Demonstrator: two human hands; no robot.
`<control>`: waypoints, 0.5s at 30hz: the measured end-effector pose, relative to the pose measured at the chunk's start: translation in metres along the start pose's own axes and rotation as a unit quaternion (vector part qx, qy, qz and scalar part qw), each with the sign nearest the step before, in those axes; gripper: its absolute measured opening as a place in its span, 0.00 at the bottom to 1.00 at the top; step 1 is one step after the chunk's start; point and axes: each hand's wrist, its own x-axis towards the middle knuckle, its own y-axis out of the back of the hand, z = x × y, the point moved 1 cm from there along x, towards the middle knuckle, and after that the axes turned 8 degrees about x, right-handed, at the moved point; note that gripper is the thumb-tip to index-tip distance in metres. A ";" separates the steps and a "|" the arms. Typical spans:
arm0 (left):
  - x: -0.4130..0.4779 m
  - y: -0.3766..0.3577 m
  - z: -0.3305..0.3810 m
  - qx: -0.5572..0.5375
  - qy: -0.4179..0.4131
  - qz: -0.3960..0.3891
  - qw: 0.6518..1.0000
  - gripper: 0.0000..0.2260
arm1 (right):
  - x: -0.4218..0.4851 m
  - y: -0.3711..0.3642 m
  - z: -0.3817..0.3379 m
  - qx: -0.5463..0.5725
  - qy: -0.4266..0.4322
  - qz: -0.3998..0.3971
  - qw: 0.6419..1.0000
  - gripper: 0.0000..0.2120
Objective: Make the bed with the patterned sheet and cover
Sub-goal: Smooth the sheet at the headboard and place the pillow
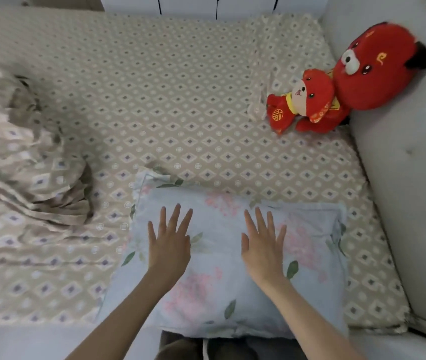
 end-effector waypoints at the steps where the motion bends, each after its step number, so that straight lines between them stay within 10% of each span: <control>1: 0.001 -0.004 0.005 -0.014 -0.004 0.022 1.000 0.29 | 0.001 -0.005 0.001 0.001 0.016 0.020 1.000 0.25; 8: 0.039 -0.072 0.050 -0.041 -0.005 0.105 0.994 0.23 | 0.026 -0.062 0.039 -0.055 0.072 0.130 0.987 0.25; 15: 0.056 -0.183 0.048 0.024 0.004 -0.004 1.000 0.24 | 0.062 -0.155 0.121 -0.131 0.020 0.002 0.991 0.26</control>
